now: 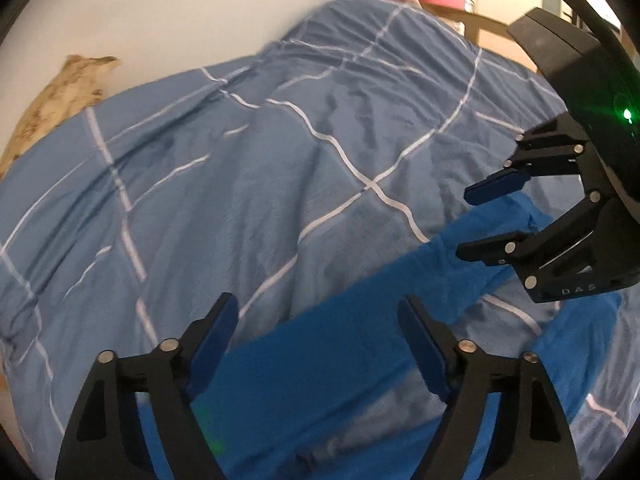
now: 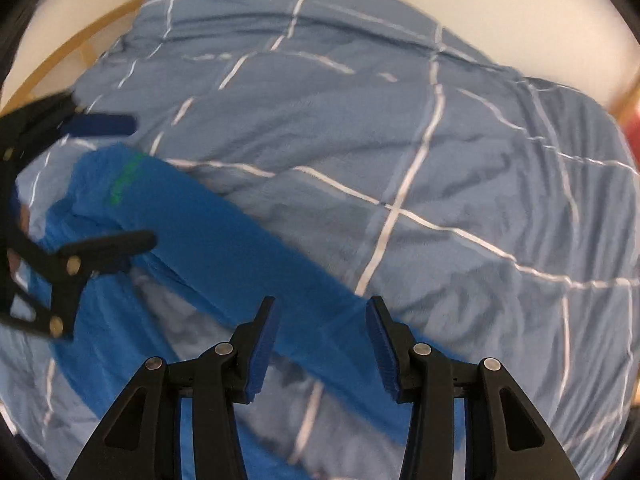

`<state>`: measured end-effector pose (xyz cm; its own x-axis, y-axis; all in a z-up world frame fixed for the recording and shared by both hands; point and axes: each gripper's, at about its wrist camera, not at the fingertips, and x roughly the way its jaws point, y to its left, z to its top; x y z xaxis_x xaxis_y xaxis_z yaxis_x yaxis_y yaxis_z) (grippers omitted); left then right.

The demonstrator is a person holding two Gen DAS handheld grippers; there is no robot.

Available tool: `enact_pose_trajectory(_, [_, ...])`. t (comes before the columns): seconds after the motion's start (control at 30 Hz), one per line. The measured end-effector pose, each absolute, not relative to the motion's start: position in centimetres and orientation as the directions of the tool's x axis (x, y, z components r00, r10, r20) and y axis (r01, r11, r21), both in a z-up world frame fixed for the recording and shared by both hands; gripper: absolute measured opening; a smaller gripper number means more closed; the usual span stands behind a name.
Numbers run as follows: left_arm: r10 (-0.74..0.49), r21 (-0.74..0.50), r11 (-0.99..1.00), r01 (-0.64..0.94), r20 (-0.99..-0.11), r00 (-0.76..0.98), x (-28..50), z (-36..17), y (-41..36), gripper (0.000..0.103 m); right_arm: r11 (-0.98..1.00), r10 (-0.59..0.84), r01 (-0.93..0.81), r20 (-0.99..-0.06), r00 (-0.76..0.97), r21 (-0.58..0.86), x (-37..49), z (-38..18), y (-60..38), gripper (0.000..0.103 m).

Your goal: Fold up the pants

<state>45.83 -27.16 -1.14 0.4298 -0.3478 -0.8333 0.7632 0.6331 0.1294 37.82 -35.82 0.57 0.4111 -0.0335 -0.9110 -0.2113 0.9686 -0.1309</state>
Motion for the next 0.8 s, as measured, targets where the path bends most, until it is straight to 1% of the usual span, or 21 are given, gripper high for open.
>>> enact_pose_trajectory(0.03, [-0.339, 0.140, 0.618, 0.774, -0.840, 0.423, 46.4, -1.8, -27.7, 0.076, 0.964, -0.034, -0.228, -0.916, 0.399, -0.135, 38.4, -0.1, -36.1, 0.045])
enact_pose_trajectory(0.07, [-0.338, 0.137, 0.605, 0.784, -0.848, 0.409, 46.9, -2.4, -28.0, 0.075, 0.961, -0.025, -0.245, -0.922, 0.387, -0.129, 39.0, -0.7, -36.5, 0.045])
enact_pose_trajectory(0.17, [-0.320, 0.104, 0.560, 0.822, -0.888, 0.330, 48.4, -4.7, -29.2, 0.069, 0.959, 0.021, -0.270, -0.926, 0.376, -0.088, 40.2, -2.1, -37.2, 0.045])
enact_pose_trajectory(0.2, [-0.313, 0.101, 0.547, 0.831, -0.896, 0.315, 48.7, -5.2, -29.5, 0.063, 0.957, 0.034, -0.282, -0.932, 0.362, -0.075, 40.5, -2.6, -37.4, 0.045])
enact_pose_trajectory(0.23, [-0.306, 0.084, 0.528, 0.845, -0.910, 0.281, 49.2, -6.1, -29.8, 0.062, 0.952, 0.043, -0.299, -0.938, 0.345, -0.066, 40.9, -3.2, -37.5, 0.044])
enact_pose_trajectory(0.3, [-0.294, 0.071, 0.517, 0.853, -0.921, 0.255, 49.9, -6.9, -30.1, 0.059, 0.942, 0.036, -0.329, -0.947, 0.319, -0.075, 41.6, -4.5, -37.6, 0.040])
enact_pose_trajectory(0.43, [-0.283, 0.040, 0.471, 0.881, -0.939, 0.194, 50.5, -8.1, -30.5, 0.057, 0.932, 0.040, -0.357, -0.963, 0.266, -0.060, 42.8, -6.2, -38.1, 0.036])
enact_pose_trajectory(0.57, [-0.262, 0.024, 0.463, 0.886, -0.951, 0.163, 50.7, -9.1, -30.7, 0.054, 0.921, 0.074, -0.390, -0.972, 0.224, -0.020, 43.6, -7.2, -37.8, 0.036])
enact_pose_trajectory(0.6, [-0.252, 0.016, 0.462, 0.887, -0.956, 0.148, 50.9, -9.4, -30.8, 0.051, 0.918, 0.079, -0.396, -0.973, 0.215, -0.013, 43.8, -7.4, -37.8, 0.036])
enact_pose_trajectory(0.63, [-0.242, 0.007, 0.458, 0.889, -0.961, 0.133, 50.9, -9.8, -30.8, 0.044, 0.914, 0.087, -0.405, -0.975, 0.203, -0.002, 43.9, -7.6, -37.7, 0.036])
enact_pose_trajectory(0.7, [-0.230, 0.009, 0.451, 0.892, -0.965, 0.126, 50.7, -10.3, -30.7, 0.038, 0.908, 0.088, -0.418, -0.980, 0.177, 0.006, 44.0, -8.1, -37.5, 0.035])
enact_pose_trajectory(0.73, [-0.227, 0.014, 0.448, 0.894, -0.965, 0.129, 50.6, -10.4, -30.7, 0.034, 0.908, 0.089, -0.419, -0.981, 0.174, 0.008, 44.1, -8.2, -37.5, 0.034])
enact_pose_trajectory(0.8, [-0.231, 0.006, 0.453, 0.891, -0.965, 0.124, 50.5, -10.5, -30.6, 0.028, 0.909, 0.095, -0.416, -0.982, 0.165, 0.018, 44.1, -8.5, -37.6, 0.027])
